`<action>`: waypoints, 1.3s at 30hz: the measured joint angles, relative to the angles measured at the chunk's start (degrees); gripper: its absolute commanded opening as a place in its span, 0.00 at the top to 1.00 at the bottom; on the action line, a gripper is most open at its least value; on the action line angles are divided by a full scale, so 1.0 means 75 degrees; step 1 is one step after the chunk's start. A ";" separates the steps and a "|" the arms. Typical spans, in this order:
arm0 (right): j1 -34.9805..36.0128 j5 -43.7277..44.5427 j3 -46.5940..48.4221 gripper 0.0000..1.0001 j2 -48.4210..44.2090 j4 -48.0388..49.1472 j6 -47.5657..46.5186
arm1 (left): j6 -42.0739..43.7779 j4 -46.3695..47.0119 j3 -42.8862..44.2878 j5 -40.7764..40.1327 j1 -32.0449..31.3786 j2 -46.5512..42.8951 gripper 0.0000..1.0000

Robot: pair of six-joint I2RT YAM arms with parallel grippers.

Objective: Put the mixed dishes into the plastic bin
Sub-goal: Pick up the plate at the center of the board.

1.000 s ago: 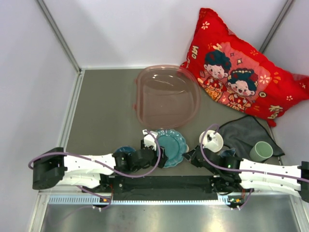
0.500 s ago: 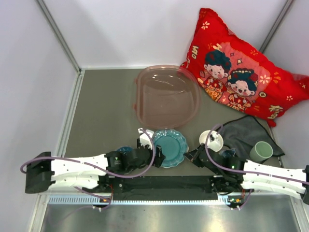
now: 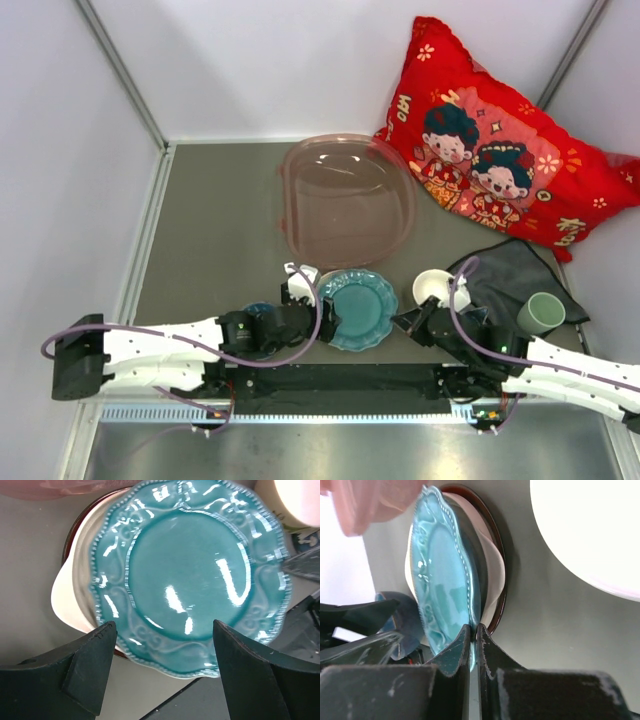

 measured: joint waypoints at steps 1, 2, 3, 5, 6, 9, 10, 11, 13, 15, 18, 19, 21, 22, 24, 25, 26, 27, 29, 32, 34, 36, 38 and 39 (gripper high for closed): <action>0.0000 0.0026 0.0050 1.00 -0.0122 -0.0152 -0.0003 | 0.0000 0.0003 -0.0006 -0.0023 0.0000 0.0058 0.18; 0.0000 0.0044 0.0079 1.00 -0.0216 -0.0254 -0.0003 | 0.0000 0.0003 -0.0009 -0.0038 0.0000 0.0108 0.18; 0.0000 0.0076 0.0125 1.00 -0.0321 -0.0393 -0.0006 | 0.0000 0.0006 -0.0012 -0.0058 0.0000 0.0172 0.18; 0.0000 0.0114 0.0187 1.00 -0.0440 -0.0589 -0.0003 | 0.0003 0.0012 -0.0015 -0.0090 0.0000 0.0312 0.18; 0.0000 0.0122 0.0216 1.00 -0.0484 -0.0694 -0.0006 | 0.0003 0.0026 -0.0020 -0.0122 0.0000 0.0385 0.18; 0.0000 0.0163 0.0280 1.00 -0.0562 -0.0935 -0.0003 | 0.0000 0.0082 -0.0026 -0.0195 -0.0003 0.0638 0.18; 0.0000 0.0166 0.0306 1.00 -0.0574 -0.0994 -0.0003 | 0.0000 0.0131 -0.0038 -0.0204 -0.0003 0.0723 0.18; 0.0000 0.0169 0.0318 1.00 -0.0592 -0.1035 -0.0003 | 0.0000 0.0181 -0.0055 -0.0219 -0.0003 0.0807 0.18; 0.0000 0.0169 0.0321 1.00 -0.0618 -0.1105 0.0003 | -0.0003 0.0277 -0.0093 -0.0221 -0.0006 0.0982 0.18; 0.0000 0.0169 0.0321 1.00 -0.0653 -0.1189 0.0015 | -0.0006 0.0420 -0.0125 -0.0219 -0.0006 0.1128 0.18; 0.0000 0.0172 0.0321 1.00 -0.0714 -0.1265 0.0061 | -0.0012 0.0644 -0.0134 -0.0210 -0.0006 0.1311 0.18; 0.0000 0.0172 0.0321 1.00 -0.0740 -0.1294 0.0070 | -0.0023 0.0702 -0.0134 -0.0210 -0.0006 0.1364 0.18; 0.0000 0.0172 0.0321 1.00 -0.0778 -0.1346 0.0085 | -0.0029 0.0828 -0.0134 -0.0192 -0.0006 0.1475 0.18; 0.0000 0.0175 0.0321 1.00 -0.0799 -0.1367 0.0085 | -0.0029 0.0889 -0.0137 -0.0187 -0.0006 0.1521 0.18; 0.0000 0.0175 0.0321 1.00 -0.0819 -0.1381 0.0090 | -0.0029 0.0994 -0.0137 -0.0181 -0.0006 0.1609 0.18; 0.0000 0.0175 0.0321 1.00 -0.0828 -0.1390 0.0102 | -0.0029 0.1043 -0.0137 -0.0175 -0.0006 0.1647 0.18; 0.0000 0.0175 0.0321 1.00 -0.0833 -0.1393 0.0114 | -0.0032 0.1084 -0.0137 -0.0157 -0.0006 0.1679 0.18; 0.0000 0.0178 0.0321 1.00 -0.0836 -0.1393 0.0119 | -0.0029 0.1119 -0.0137 -0.0152 -0.0006 0.1716 0.18; 0.0000 0.0178 0.0321 1.00 -0.0836 -0.1396 0.0125 | -0.0029 0.1207 -0.0137 -0.0122 -0.0006 0.1786 0.18; 0.0000 0.0198 0.0321 1.00 -0.0836 -0.1396 0.0125 | -0.0029 0.1317 -0.0137 -0.0099 -0.0006 0.1871 0.18; 0.0000 0.0204 0.0321 1.00 -0.0836 -0.1402 0.0128 | -0.0029 0.1358 -0.0137 -0.0102 -0.0006 0.1903 0.18; 0.0000 0.0201 0.0321 0.93 -0.0836 -0.1411 0.0134 | -0.0029 0.1381 -0.0137 -0.0102 -0.0006 0.1918 0.18; 0.0000 0.0201 0.0321 0.80 -0.0836 -0.1411 0.0137 | -0.0029 0.1411 -0.0152 -0.0102 -0.0006 0.1918 0.18; 0.0000 0.0198 0.0321 0.74 -0.0836 -0.1411 0.0128 | -0.0032 0.1425 -0.0157 -0.0096 -0.0006 0.1918 0.18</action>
